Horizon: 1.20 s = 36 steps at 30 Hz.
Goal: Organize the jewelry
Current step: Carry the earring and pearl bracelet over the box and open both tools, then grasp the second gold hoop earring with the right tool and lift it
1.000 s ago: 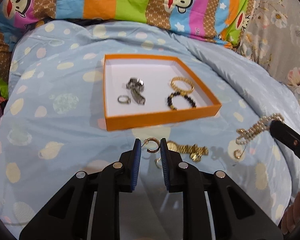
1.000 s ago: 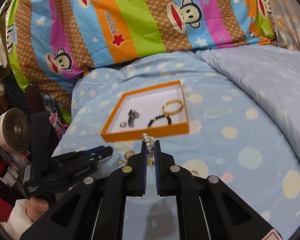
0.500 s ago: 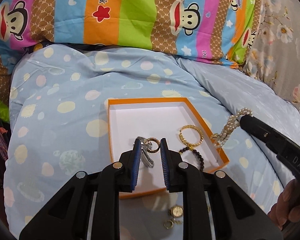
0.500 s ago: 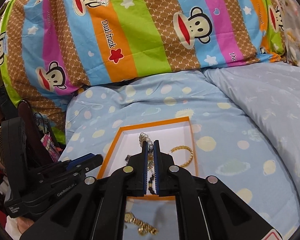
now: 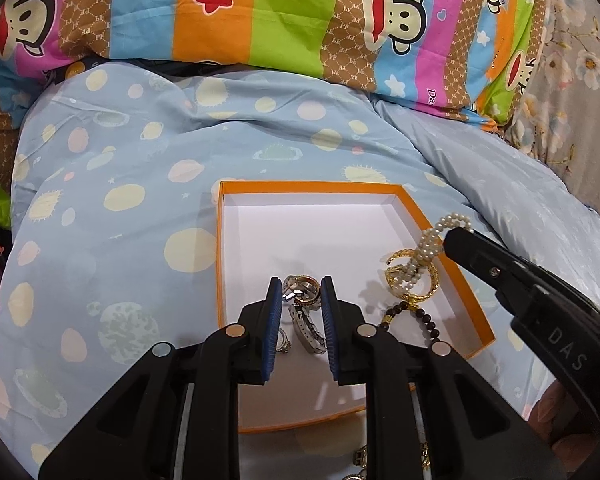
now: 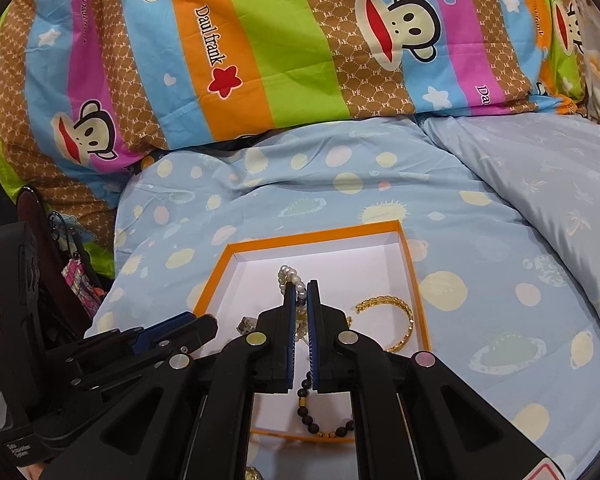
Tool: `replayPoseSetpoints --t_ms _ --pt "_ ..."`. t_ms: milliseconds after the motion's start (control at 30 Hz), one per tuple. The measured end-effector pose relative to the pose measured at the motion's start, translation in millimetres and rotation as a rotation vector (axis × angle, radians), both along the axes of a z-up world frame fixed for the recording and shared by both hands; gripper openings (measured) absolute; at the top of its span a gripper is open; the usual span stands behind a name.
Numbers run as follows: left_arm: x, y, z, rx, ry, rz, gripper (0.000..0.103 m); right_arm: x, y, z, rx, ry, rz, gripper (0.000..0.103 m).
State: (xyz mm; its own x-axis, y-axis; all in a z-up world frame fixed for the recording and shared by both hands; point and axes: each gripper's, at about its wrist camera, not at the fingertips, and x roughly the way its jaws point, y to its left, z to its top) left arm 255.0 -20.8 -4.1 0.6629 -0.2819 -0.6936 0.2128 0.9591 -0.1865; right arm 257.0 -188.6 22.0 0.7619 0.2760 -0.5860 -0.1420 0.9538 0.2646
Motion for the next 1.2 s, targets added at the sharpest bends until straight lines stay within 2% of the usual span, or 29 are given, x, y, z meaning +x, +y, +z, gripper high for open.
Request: replayPoseSetpoints --t_ms 100,167,233,400,667,800,933,1067,1200 --pt "-1 1 -1 -0.007 0.002 0.016 0.02 3 4 -2 0.001 0.0 0.006 0.007" --pt "-2 4 -1 -0.001 0.0 0.034 0.03 -1 3 -1 -0.002 -0.017 -0.013 0.009" --pt "-4 7 0 0.002 -0.005 0.047 0.035 -6 -1 0 0.009 -0.021 -0.028 0.01" --pt "-14 18 6 -0.011 -0.014 0.061 0.035 -33 -16 10 0.045 -0.052 -0.056 0.01" --pt "-53 27 10 -0.012 -0.018 0.047 0.035 -112 -42 13 0.038 -0.065 -0.083 0.016" --pt "-82 25 6 -0.027 -0.017 0.017 0.035 -156 -56 0 0.02 -0.033 -0.111 0.02" --pt "-110 20 -7 -0.039 0.003 -0.009 0.036 -183 -67 -21 0.0 0.038 -0.138 0.024" --pt "-131 15 -21 -0.045 0.032 -0.024 0.036 -191 -70 -42 -0.033 0.105 -0.152 0.026" --pt "-142 12 -27 -0.047 0.037 -0.033 0.037 -187 -68 -53 -0.02 0.143 -0.156 0.031"
